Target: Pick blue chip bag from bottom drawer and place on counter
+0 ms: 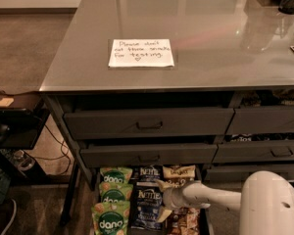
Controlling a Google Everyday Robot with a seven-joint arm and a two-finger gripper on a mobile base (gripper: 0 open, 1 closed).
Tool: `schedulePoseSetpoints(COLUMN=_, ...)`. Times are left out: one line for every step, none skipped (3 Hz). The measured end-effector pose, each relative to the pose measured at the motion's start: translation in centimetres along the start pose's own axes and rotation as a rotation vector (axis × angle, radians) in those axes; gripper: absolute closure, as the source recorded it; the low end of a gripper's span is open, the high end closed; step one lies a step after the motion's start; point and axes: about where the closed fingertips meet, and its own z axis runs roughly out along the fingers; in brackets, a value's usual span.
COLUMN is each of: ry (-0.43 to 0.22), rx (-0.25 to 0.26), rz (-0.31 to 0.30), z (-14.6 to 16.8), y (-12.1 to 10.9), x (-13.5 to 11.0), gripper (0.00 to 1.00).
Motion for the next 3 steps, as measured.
schedulePoseSetpoints(ry=-0.029, rx=-0.024, rz=0.071, z=0.7, y=-0.1, x=0.7, gripper=0.0)
schedulePoseSetpoints(ry=-0.049, rx=-0.055, rz=0.116, z=1.6, y=0.1, x=0.9, gripper=0.0)
schedulePoseSetpoints(ry=-0.066, rx=-0.088, rz=0.14, z=2.6, y=0.7, x=0.6, gripper=0.0)
